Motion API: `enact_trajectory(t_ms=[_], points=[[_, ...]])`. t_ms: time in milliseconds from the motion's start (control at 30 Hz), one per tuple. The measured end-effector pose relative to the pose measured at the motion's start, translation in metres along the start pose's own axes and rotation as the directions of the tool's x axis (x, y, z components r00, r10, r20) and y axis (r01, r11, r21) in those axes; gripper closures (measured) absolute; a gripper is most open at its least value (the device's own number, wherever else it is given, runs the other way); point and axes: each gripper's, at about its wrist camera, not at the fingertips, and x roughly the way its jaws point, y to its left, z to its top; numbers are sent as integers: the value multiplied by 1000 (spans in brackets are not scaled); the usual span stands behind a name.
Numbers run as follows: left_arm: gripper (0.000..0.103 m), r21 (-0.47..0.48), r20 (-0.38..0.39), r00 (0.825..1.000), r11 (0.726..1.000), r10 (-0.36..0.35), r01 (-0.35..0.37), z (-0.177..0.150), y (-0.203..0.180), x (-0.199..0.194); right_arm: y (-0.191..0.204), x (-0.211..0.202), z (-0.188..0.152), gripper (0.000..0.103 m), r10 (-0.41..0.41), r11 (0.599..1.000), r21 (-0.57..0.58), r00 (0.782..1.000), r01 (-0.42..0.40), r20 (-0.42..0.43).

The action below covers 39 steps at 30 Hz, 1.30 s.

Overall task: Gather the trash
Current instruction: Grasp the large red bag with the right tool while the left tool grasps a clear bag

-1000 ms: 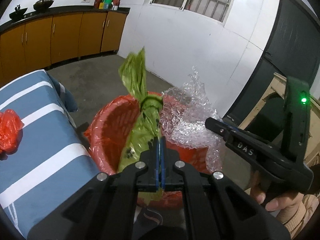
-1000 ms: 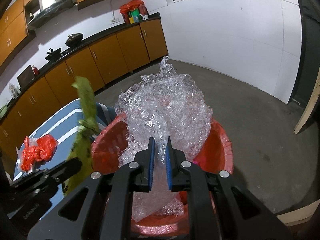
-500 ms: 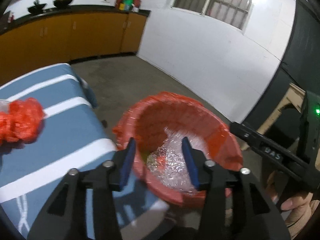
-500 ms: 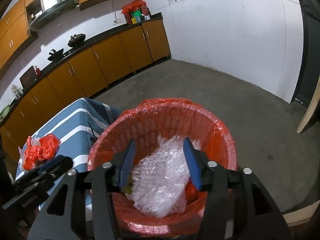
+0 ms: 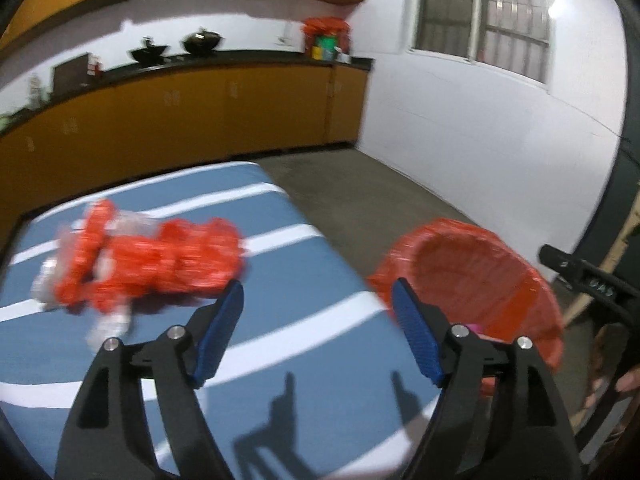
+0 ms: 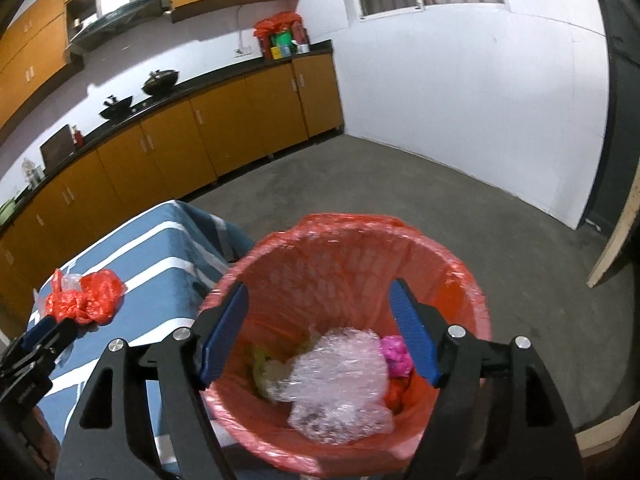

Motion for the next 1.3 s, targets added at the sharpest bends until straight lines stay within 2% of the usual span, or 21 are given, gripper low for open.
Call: enact_trajectory(t_ms=[200, 333, 633, 767, 1000, 1233, 1300], points=[[21, -88, 22, 986, 983, 165, -163, -7, 62, -22, 49, 5, 2, 30, 74, 994, -79, 997, -74, -4], [18, -146, 25, 960, 951, 281, -274, -16, 110, -39, 92, 9, 2, 30, 145, 980, -137, 989, -146, -18], [18, -255, -12, 908, 876, 420, -409, -33, 193, -62, 185, 26, -10, 31, 271, 926, -252, 959, -283, -81], [17, -282, -24, 893, 854, 449, -437, -38, 218, -66, 224, 40, -18, 32, 309, 899, -285, 943, -332, -125], [17, -312, -54, 891, 840, 450, -443, -41, 252, -57, 267, 65, -31, 39, 328, 868, -328, 926, -374, -189], [17, -307, -67, 909, 858, 411, -410, -23, 272, -26, 288, 92, -35, 45, 327, 862, -323, 915, -392, -238], [21, -295, -72, 912, 865, 404, -406, -17, 274, -15, 293, 98, -35, 47, 330, 861, -316, 911, -398, -249]])
